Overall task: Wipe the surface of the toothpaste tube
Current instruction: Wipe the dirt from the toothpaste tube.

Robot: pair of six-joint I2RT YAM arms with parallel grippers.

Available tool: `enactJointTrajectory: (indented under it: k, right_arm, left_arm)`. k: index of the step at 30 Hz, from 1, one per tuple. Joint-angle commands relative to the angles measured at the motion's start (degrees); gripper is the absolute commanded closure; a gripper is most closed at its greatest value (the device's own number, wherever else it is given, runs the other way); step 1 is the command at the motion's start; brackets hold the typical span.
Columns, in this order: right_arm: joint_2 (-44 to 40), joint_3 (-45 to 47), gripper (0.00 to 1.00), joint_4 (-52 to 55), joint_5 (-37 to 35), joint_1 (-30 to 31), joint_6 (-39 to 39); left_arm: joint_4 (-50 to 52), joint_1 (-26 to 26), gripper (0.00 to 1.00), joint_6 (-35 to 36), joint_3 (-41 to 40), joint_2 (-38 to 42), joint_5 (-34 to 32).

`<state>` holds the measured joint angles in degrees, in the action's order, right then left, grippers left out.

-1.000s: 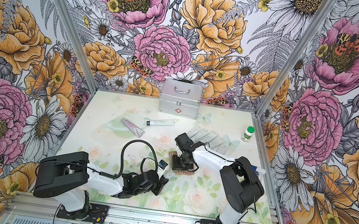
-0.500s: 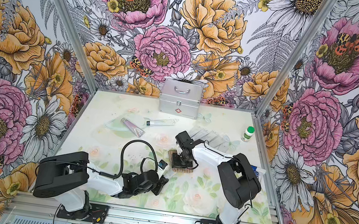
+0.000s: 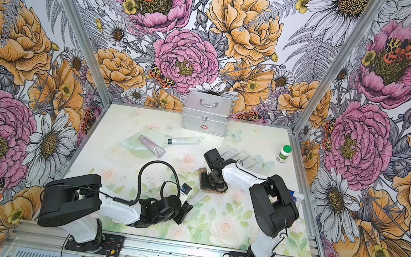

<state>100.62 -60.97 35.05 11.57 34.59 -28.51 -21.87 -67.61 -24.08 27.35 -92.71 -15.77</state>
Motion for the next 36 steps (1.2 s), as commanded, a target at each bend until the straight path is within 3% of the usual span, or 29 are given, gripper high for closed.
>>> enactJointTrajectory:
  k: [1, 8, 17, 21, 27, 36]
  right_arm:
    - [-0.20, 1.72, 1.00, 3.08, 3.84, 4.54, -1.95]
    - [-1.34, 5.19, 1.00, 1.94, 3.85, 5.75, -3.06]
    - [-2.94, 9.68, 1.00, 1.95, -2.12, -4.25, 0.22]
    - [-1.47, 8.19, 1.00, 1.87, -2.30, -5.71, 0.89]
    - [-2.14, 6.76, 1.00, 1.78, 0.88, -2.85, -0.15]
    - [-8.92, 13.57, 1.00, -1.18, 3.61, 4.96, -6.38]
  left_arm:
    - [7.96, 0.47, 0.74, -0.75, -1.96, -1.64, -0.76]
    - [8.00, 0.54, 0.74, -0.72, -2.22, -1.17, -0.84]
    - [8.46, 0.99, 0.74, -0.45, -2.39, 0.15, -0.25]
    - [8.68, 1.26, 0.74, -0.29, -2.39, 0.63, 0.11]
    - [8.97, 1.70, 0.74, -0.09, -2.12, 0.88, 0.76]
    - [8.96, 1.95, 0.74, 0.04, -2.13, 0.81, 0.74]
